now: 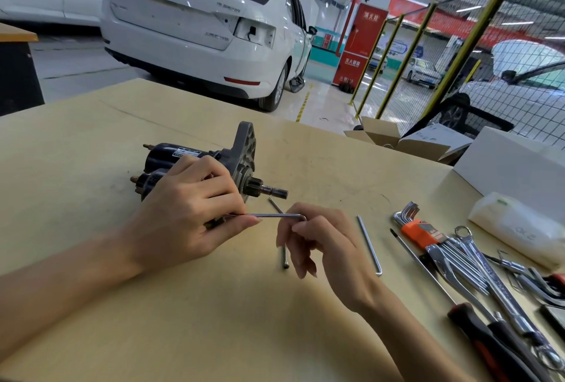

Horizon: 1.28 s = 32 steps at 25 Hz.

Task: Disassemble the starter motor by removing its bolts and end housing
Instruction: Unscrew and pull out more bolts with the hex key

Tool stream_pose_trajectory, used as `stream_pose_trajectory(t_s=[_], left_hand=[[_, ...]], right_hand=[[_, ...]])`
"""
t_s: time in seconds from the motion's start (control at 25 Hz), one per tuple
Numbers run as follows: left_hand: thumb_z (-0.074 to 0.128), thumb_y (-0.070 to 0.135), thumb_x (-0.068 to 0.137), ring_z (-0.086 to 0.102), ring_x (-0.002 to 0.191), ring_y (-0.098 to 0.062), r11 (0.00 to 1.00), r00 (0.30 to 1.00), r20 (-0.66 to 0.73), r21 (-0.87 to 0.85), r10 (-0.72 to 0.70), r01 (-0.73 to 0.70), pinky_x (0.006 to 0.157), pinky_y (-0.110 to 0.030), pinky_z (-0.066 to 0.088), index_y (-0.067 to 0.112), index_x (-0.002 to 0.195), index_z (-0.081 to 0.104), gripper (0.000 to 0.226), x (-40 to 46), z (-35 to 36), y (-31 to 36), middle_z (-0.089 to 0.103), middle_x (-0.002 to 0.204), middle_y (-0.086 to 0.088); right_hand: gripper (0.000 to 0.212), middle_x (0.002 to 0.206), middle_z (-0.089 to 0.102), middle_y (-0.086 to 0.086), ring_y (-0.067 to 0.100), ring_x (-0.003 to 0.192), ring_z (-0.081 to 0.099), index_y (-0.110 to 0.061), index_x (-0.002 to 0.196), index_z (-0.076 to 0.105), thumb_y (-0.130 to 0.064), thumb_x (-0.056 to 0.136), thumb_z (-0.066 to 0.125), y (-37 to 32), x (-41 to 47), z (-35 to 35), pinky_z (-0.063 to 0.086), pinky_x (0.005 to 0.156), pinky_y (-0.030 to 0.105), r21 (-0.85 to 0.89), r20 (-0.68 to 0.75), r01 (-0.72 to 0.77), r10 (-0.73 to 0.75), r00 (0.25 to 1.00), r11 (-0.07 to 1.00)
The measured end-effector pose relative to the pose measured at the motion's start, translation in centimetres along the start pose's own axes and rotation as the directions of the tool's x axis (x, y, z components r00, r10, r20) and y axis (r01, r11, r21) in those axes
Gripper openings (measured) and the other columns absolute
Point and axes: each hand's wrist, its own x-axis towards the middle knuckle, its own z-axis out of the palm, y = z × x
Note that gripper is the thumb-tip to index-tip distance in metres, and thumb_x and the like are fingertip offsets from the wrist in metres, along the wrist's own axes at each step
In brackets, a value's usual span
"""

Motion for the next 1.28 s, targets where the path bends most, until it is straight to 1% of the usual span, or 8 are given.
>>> stream_pose_trajectory(t_s=[0.12, 0.32, 0.48, 0.6, 0.76, 0.88, 1.08, 1.28], left_hand=[[0.057, 0.042, 0.097, 0.053, 0.088, -0.019, 1.0, 1.0, 0.003, 0.006, 0.004, -0.004, 0.078, -0.035, 0.037, 0.018, 0.073, 0.069, 0.036, 0.0, 0.0, 0.0, 0.064, 0.076, 0.009], [0.056, 0.043, 0.097, 0.053, 0.09, -0.018, 1.0, 1.0, -0.005, 0.0, 0.012, -0.012, 0.076, -0.037, 0.038, 0.017, 0.072, 0.072, 0.039, 0.0, 0.0, 0.0, 0.066, 0.076, 0.009], [0.057, 0.042, 0.096, 0.052, 0.089, -0.017, 1.0, 0.999, -0.026, 0.004, 0.021, -0.021, 0.077, -0.034, 0.037, 0.015, 0.069, 0.072, 0.04, 0.2, 0.0, -0.1, 0.067, 0.075, 0.008], [0.059, 0.043, 0.095, 0.052, 0.088, -0.016, 1.0, 0.999, -0.033, -0.001, 0.012, -0.012, 0.078, -0.032, 0.036, 0.016, 0.068, 0.071, 0.04, 0.2, 0.0, 0.0, 0.067, 0.075, 0.008], [0.061, 0.046, 0.092, 0.052, 0.089, -0.015, 1.0, 1.0, -0.012, -0.011, 0.004, -0.004, 0.079, -0.034, 0.037, 0.018, 0.069, 0.071, 0.038, 0.2, 0.0, 0.0, 0.066, 0.076, 0.01], [0.062, 0.046, 0.092, 0.052, 0.09, -0.015, 1.0, 1.0, 0.005, -0.008, 0.004, -0.004, 0.079, -0.034, 0.038, 0.018, 0.071, 0.072, 0.037, 0.2, -0.1, 0.1, 0.066, 0.077, 0.01], [0.059, 0.043, 0.095, 0.052, 0.089, -0.017, 1.0, 1.0, -0.001, 0.002, -0.015, 0.015, 0.078, -0.036, 0.038, 0.017, 0.071, 0.072, 0.038, 0.2, -0.1, 0.1, 0.065, 0.075, 0.009], [0.059, 0.042, 0.095, 0.052, 0.089, -0.017, 1.0, 1.0, -0.003, 0.006, -0.014, 0.014, 0.078, -0.033, 0.035, 0.017, 0.072, 0.072, 0.037, 0.2, -0.1, 0.1, 0.066, 0.075, 0.009]], right_hand=[[0.029, 0.055, 0.052, 0.005, 0.017, 0.046, 0.048, -0.011, 0.069, 0.066, -0.009, 0.078, 0.038, 0.3, 0.0, 0.0, 0.035, 0.046, 0.023, -0.012, -0.027, 0.011, -0.011, 1.0, 1.0], [0.037, 0.082, 0.059, -0.002, 0.015, 0.05, 0.054, -0.02, 0.069, 0.068, -0.004, 0.083, 0.038, 0.9, 0.2, 0.0, 0.038, 0.051, 0.016, -0.127, -0.102, 0.024, -0.037, 0.994, 0.992], [0.034, 0.075, 0.061, 0.004, 0.015, 0.048, 0.053, -0.02, 0.09, 0.069, -0.005, 0.096, 0.039, 0.8, 0.3, 0.1, 0.039, 0.047, 0.018, -0.121, -0.141, -0.022, 0.005, 0.99, 0.992], [0.023, 0.069, 0.062, 0.002, 0.017, 0.046, 0.053, -0.022, 0.1, 0.066, -0.019, 0.104, 0.043, 0.5, 0.4, 0.1, 0.04, 0.044, 0.022, -0.081, -0.216, -0.068, 0.049, 0.975, 0.994], [0.046, 0.055, 0.057, 0.002, 0.016, 0.044, 0.051, -0.007, 0.076, 0.065, -0.035, 0.103, 0.042, 0.1, 0.5, -0.1, 0.038, 0.042, 0.024, -0.056, -0.173, -0.093, 0.082, 0.981, 0.994], [0.055, 0.045, 0.05, 0.003, 0.014, 0.042, 0.047, -0.008, 0.06, 0.06, -0.046, 0.098, 0.049, -0.3, 0.1, 0.1, 0.037, 0.047, 0.019, -0.074, -0.093, -0.07, 0.062, 0.994, 0.995], [0.022, 0.049, 0.049, 0.006, 0.02, 0.044, 0.043, -0.011, 0.071, 0.062, -0.017, 0.083, 0.044, -0.2, 0.0, 0.1, 0.033, 0.044, 0.024, 0.046, -0.026, 0.0, 0.001, 1.0, 0.999], [0.032, 0.056, 0.053, 0.002, 0.015, 0.044, 0.046, -0.008, 0.077, 0.068, -0.008, 0.08, 0.035, 0.3, 0.1, 0.0, 0.036, 0.045, 0.017, 0.023, -0.056, 0.01, -0.008, 0.998, 1.0]])
